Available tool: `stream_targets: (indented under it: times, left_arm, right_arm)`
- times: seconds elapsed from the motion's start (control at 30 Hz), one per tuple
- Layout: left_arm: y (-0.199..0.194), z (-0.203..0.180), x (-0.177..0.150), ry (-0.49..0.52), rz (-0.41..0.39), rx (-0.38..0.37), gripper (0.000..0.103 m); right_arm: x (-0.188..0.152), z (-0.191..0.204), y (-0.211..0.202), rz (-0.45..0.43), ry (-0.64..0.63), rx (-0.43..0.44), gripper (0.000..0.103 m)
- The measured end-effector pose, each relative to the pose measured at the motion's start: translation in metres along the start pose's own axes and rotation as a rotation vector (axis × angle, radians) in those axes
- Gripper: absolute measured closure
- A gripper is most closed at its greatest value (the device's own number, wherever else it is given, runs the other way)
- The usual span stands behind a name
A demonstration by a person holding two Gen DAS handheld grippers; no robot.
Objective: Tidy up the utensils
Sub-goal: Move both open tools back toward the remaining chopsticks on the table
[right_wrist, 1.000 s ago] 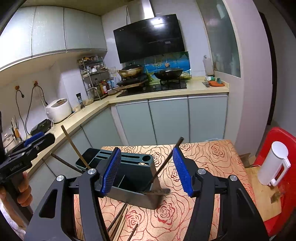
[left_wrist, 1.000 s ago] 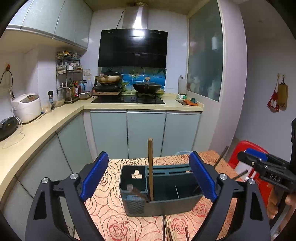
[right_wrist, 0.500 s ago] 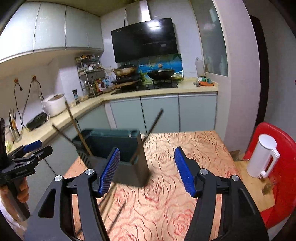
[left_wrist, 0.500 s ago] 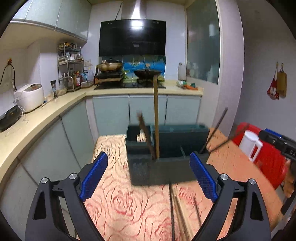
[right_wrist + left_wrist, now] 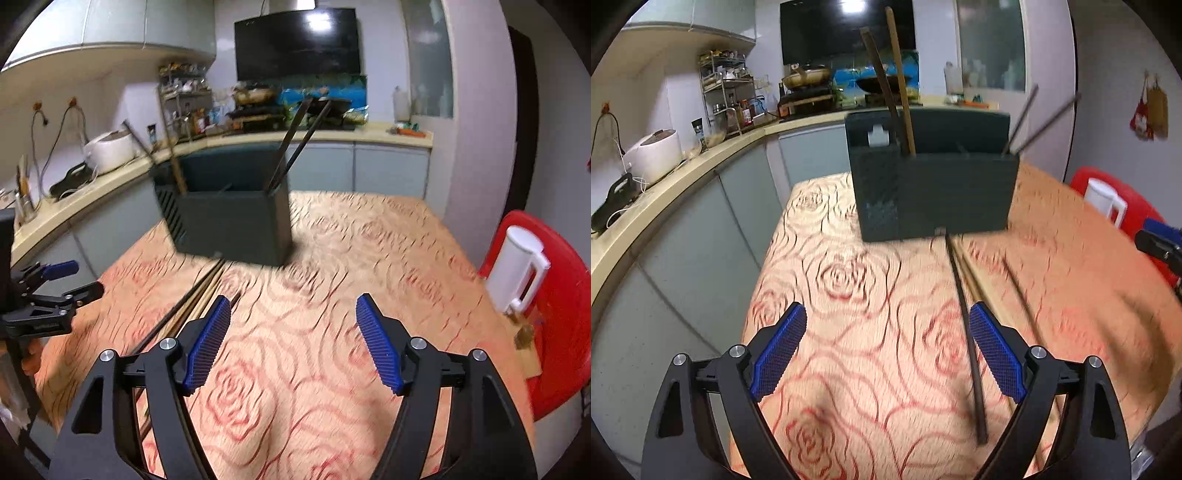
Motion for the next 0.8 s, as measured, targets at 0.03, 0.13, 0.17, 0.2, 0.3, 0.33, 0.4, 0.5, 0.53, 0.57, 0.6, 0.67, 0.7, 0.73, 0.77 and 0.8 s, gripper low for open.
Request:
stream_targets:
  times: [0.03,0.13,0.17,0.2,0.3,0.33,0.4,0.5,0.53,0.57,0.6,0.67,0.7,0.73,0.77,0.8]
  left_arm:
    - [-0.002,-0.001,-0.006,0.003,0.009,-0.001,0.016]
    - [-0.006,-0.005,-0.024,-0.004,0.043,-0.024,0.016]
    - [-0.007,-0.007,-0.029,-0.005,0.053,-0.033,0.016]
    - [-0.008,-0.009,-0.032,-0.006,0.058,-0.039,0.016]
    - [-0.011,-0.015,-0.040,-0.007,0.076,-0.063,0.016]
    - [-0.010,-0.017,-0.041,-0.004,0.081,-0.068,0.016]
    - [-0.010,-0.021,-0.046,0.003,0.090,-0.077,0.016]
    - [-0.008,-0.026,-0.056,0.019,0.109,-0.084,0.016]
    - [-0.007,-0.027,-0.058,0.024,0.116,-0.086,0.016]
    - [-0.006,-0.028,-0.060,0.027,0.119,-0.087,0.016]
    - [-0.005,-0.029,-0.061,0.028,0.124,-0.093,0.016]
    - [-0.003,-0.031,-0.064,0.025,0.132,-0.106,0.016]
    - [-0.002,-0.032,-0.065,0.024,0.136,-0.112,0.016]
    - [-0.001,-0.033,-0.066,0.025,0.141,-0.114,0.017]
    - [0.000,-0.034,-0.067,0.025,0.146,-0.118,0.017]
    - [0.001,-0.034,-0.068,0.024,0.149,-0.120,0.017]
  right_arm:
    - [-0.006,0.002,-0.001,0.014,0.004,0.009,0.035]
    - [-0.018,0.006,-0.001,0.038,0.013,0.014,0.035]
    - [-0.021,0.007,-0.001,0.046,0.015,0.015,0.035]
    - [-0.024,0.008,-0.001,0.052,0.017,0.016,0.035]
    - [-0.036,0.015,-0.001,0.078,0.018,0.025,0.035]
    - [-0.040,0.018,0.000,0.085,0.016,0.028,0.035]
    - [-0.047,0.025,-0.002,0.099,0.006,0.039,0.035]
    - [-0.056,0.038,-0.006,0.113,-0.028,0.058,0.035]
    - [-0.059,0.043,-0.009,0.115,-0.042,0.065,0.035]
    - [-0.061,0.047,-0.011,0.116,-0.053,0.072,0.035]
    - [-0.064,0.051,-0.013,0.116,-0.062,0.079,0.035]
    - [-0.068,0.060,-0.018,0.117,-0.084,0.096,0.035]
    - [-0.070,0.064,-0.020,0.118,-0.094,0.102,0.035]
    - [-0.073,0.069,-0.022,0.121,-0.105,0.113,0.035]
    - [-0.075,0.073,-0.024,0.123,-0.113,0.121,0.035]
    - [-0.078,0.079,-0.027,0.126,-0.123,0.131,0.035]
Point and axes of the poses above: each gripper's, at about its wrist camera, not at the fingertips, and y roughly the way its jaws point, z to its left, x to its top, the point moved 6 cm from there along y, roughly the way its jaws point, and after that the axes turned 15 degrees about -z, right-handed, at the moved point
